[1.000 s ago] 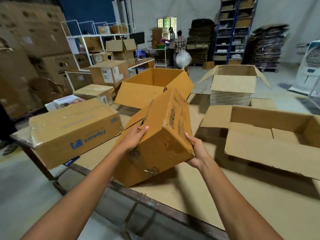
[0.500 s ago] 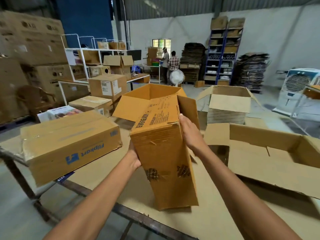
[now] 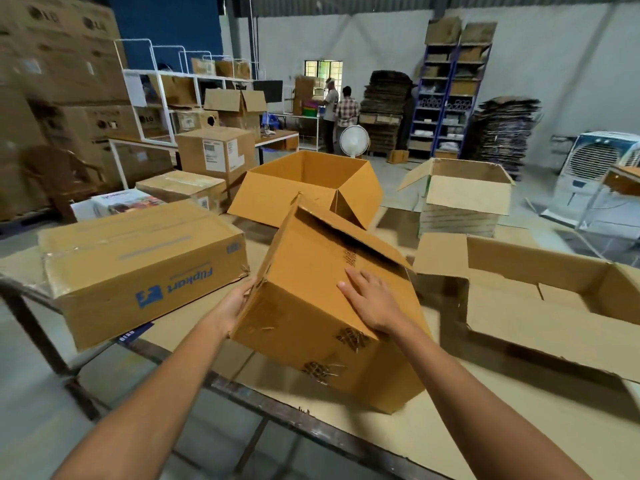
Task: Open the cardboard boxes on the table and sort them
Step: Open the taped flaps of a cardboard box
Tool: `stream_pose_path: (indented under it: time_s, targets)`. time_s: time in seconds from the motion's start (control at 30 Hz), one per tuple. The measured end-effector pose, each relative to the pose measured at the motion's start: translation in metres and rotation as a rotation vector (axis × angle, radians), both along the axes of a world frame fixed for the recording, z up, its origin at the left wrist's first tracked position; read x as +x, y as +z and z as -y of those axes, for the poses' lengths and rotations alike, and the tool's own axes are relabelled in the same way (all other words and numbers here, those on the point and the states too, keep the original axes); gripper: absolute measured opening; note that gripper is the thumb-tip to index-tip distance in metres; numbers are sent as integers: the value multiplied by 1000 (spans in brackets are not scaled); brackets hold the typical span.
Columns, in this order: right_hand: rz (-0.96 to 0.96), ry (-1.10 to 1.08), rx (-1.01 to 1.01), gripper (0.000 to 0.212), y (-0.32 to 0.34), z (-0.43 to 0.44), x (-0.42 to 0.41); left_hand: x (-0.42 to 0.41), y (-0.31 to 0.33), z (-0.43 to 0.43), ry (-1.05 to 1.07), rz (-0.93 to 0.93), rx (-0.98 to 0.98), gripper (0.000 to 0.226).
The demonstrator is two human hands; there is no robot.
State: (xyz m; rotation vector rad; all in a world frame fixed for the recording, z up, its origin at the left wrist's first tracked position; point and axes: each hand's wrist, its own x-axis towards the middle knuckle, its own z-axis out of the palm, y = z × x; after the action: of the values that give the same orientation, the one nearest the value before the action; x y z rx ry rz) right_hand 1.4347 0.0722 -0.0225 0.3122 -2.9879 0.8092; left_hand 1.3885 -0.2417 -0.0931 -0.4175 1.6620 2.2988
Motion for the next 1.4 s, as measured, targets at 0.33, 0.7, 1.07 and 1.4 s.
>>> stream_pose_path:
  time_s: [0.33,0.7,1.07,1.4]
  targets:
    - [52,-33,290,71,-33,41,-4,40,26,6,19,94,-178,41]
    - [-70,-163,324,59,-39,54,9,-4,21,2,-165,-210,-893,76]
    - [-252,-390,285,40,-30,25,-32,-65,26,-26,-263,-614,-1386,74]
    - [-250,-403,446,31,31,-42,-144,-157,79,-27,-38,-707,-962,10]
